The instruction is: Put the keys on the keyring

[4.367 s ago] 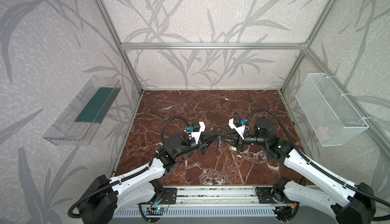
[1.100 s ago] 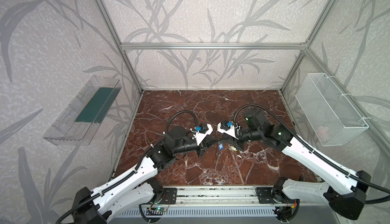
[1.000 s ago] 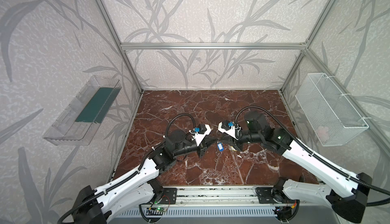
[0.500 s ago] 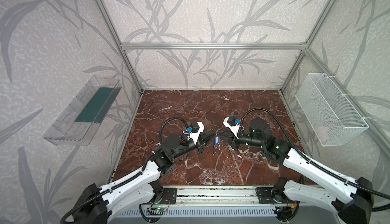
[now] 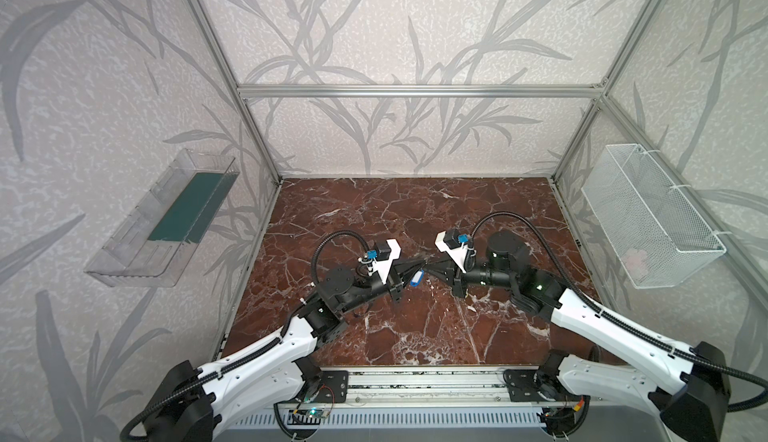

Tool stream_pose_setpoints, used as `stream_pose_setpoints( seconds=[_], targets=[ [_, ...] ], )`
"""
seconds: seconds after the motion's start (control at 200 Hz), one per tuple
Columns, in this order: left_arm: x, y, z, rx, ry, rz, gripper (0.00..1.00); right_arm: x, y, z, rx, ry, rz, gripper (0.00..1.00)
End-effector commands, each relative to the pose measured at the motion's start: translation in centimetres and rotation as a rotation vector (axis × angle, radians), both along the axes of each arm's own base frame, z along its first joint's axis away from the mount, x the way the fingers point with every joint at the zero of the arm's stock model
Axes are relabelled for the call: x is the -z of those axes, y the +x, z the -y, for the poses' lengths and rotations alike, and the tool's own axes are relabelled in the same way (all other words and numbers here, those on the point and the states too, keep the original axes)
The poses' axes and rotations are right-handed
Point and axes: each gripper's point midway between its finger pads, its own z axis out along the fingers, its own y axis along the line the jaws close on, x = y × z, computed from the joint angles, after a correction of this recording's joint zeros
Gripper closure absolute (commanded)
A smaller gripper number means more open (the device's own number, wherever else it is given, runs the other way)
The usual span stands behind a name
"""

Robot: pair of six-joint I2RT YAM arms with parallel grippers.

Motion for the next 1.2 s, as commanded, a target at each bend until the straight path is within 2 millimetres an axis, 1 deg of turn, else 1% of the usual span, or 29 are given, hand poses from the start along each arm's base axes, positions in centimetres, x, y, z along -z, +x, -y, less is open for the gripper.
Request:
stream_pose_setpoints(
  seconds=[0.0,0.1,0.16,0.265,0.39,0.48,0.665,0.775,0.875,0.97,1.085,1.195],
  targets=[
    [-1.3,-0.5,0.2,0.031,-0.052,0.027,1.00,-1.6,-1.1,-1.1,-0.082,0.051,0.021,0.93],
    [-1.2,-0.6,0.3,0.042,-0.059,0.021,1.00,-1.6,-1.1,-1.3,-0.091,0.052,0.016,0.92],
    [-1.3,-0.7,0.3,0.050,-0.067,0.023,1.00,-1.4,-1.2,-1.5,-0.101,0.049,0.010,0.87],
    [-1.5,-0.8,0.1,0.043,-0.085,0.035,1.00,-0.9,-1.3,-1.4,-0.100,0.041,0.004,0.75],
    [-1.6,-0.9,-0.4,0.023,-0.092,0.047,1.00,-0.5,-1.3,-0.8,-0.078,0.025,0.018,0.68],
    [-1.6,-0.9,-0.7,0.011,-0.092,0.053,1.00,-0.4,-1.3,-0.2,-0.059,0.011,0.034,0.66],
    [-1.5,-1.0,-1.3,-0.009,-0.095,0.058,1.00,-1.1,-1.2,1.1,-0.014,-0.003,0.076,0.62],
    [-1.4,-1.2,-1.4,-0.010,-0.092,0.060,1.00,-2.0,-1.2,1.8,0.000,0.014,0.098,0.62],
    [-1.4,-1.2,-1.4,-0.009,-0.090,0.059,1.00,-2.7,-1.5,2.0,-0.004,0.028,0.110,0.67],
    [-1.3,-1.3,-1.4,-0.004,-0.089,0.060,1.00,-3.2,-1.6,1.9,-0.018,0.041,0.116,0.74],
    [-1.3,-1.7,-1.3,0.015,-0.089,0.063,1.00,-3.3,-1.7,1.5,-0.040,0.040,0.106,0.83],
    [-1.4,-1.9,-1.3,0.026,-0.091,0.065,1.00,-3.2,-1.6,1.0,-0.059,0.042,0.094,0.86]
  ],
)
